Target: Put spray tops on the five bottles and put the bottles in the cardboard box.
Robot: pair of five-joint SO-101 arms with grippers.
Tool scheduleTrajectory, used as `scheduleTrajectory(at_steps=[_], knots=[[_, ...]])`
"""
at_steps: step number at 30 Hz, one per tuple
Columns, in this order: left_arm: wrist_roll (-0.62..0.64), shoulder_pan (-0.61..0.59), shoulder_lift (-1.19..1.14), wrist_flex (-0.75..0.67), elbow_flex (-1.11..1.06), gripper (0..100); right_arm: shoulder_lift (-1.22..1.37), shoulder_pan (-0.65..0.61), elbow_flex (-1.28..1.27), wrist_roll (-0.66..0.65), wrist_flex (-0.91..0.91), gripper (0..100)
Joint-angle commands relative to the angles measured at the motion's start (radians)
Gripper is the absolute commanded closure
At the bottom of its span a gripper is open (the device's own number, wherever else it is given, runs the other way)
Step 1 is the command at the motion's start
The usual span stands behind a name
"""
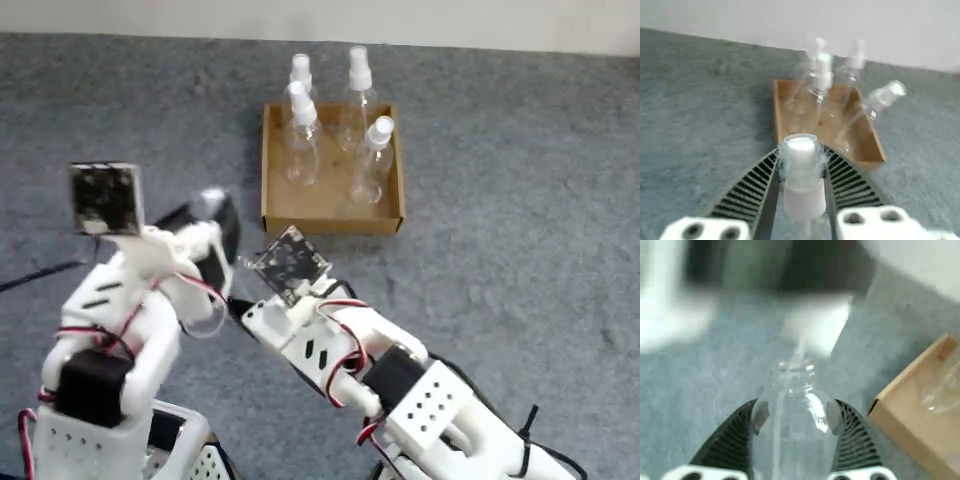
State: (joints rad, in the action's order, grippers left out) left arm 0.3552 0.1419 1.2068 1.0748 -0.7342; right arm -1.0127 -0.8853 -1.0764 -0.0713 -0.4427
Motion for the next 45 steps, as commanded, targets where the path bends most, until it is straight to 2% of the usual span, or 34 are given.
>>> scheduleTrajectory(at_steps=[1,6,10,16,26,30,33,36,41,45], knots=[[-0.041,0.048,-0.007,0.017,0.001,97,-0.019,0.039,0.012,0.063,0.105,99.5],[-0.077,0.050,-0.007,0.031,-0.038,97,0.018,0.039,0.019,0.074,0.205,99.5],[-0.121,0.050,-0.007,0.026,-0.084,97,0.019,0.042,0.019,0.072,0.211,99.5],[-0.121,0.053,-0.005,0.031,-0.099,97,0.019,0.159,0.018,0.078,0.213,99.5],[-0.129,0.045,-0.004,0.029,-0.093,96,0.024,0.162,0.015,0.078,0.213,99.5],[-0.137,-0.027,-0.004,0.031,-0.093,89,0.019,0.166,0.021,0.078,0.205,99.5],[-0.244,-0.091,0.030,0.032,-0.110,87,0.027,0.202,0.033,0.077,0.203,99.5],[-0.315,-0.096,0.133,0.057,-0.174,86,0.047,0.226,0.119,0.077,0.166,99.5],[-0.365,-0.031,0.364,0.060,-0.366,86,0.205,0.229,0.352,0.078,0.064,99.5],[-0.368,0.013,0.484,0.012,-0.470,77,0.364,0.171,0.559,0.080,-0.061,99.5]])
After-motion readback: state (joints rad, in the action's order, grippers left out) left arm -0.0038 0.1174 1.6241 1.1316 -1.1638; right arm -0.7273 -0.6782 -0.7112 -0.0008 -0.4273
